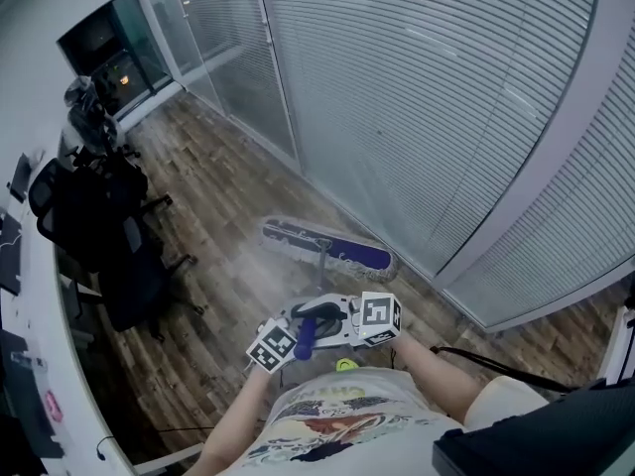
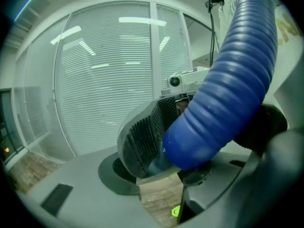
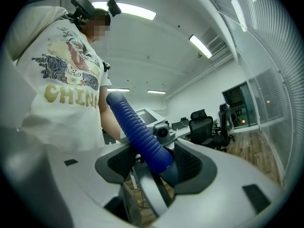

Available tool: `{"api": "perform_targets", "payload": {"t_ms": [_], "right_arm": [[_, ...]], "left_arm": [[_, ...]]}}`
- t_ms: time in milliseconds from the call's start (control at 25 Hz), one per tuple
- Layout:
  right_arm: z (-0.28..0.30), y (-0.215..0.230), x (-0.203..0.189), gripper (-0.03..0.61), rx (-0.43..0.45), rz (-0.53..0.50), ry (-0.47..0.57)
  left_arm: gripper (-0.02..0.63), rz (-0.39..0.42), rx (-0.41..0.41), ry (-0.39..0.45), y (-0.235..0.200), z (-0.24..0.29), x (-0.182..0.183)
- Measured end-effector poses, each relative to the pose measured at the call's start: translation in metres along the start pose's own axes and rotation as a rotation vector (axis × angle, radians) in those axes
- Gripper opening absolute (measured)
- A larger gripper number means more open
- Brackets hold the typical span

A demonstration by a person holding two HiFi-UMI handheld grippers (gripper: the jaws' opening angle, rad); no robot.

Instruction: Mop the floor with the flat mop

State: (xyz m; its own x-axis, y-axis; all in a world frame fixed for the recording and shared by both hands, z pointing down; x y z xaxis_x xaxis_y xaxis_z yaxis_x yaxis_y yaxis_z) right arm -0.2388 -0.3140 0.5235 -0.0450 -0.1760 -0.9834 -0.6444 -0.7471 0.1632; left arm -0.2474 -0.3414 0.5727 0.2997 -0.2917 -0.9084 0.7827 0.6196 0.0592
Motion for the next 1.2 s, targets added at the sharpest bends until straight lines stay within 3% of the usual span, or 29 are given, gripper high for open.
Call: {"api": "perform_targets", "payload": {"t_ms": [240, 720, 1200], "right_arm": [[0.047, -0.061, -0.016, 0.232, -0.031, 0.002, -0.016], [0.159, -0.251, -0.068, 0.236, -0.117, 0.002, -0.045], [0.18, -0.412, -0.087, 0.238, -0.112, 0.023, -0.01]], "left_arm": [[0.186, 0.003, -0.027, 0.012, 0.053, -0.054, -0.023], [0.186, 0.023, -0.096, 0.039, 0.224, -0.187, -0.088], [0.186, 0.011, -0.101, 0.011, 0.378, -0.243, -0.095]]}}
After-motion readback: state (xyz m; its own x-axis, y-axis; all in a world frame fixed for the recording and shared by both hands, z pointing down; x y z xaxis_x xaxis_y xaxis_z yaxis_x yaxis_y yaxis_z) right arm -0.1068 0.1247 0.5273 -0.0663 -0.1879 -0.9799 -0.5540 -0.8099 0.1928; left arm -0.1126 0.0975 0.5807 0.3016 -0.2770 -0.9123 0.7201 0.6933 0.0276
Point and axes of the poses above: the fingertips, and each gripper's own axes: z forward along the fingers, y to its right, x out of its top, the point moved 4 cm from there along -z, backward along the fingers, and after that the axes turned 4 degrees about y, right-handed, at the moved point
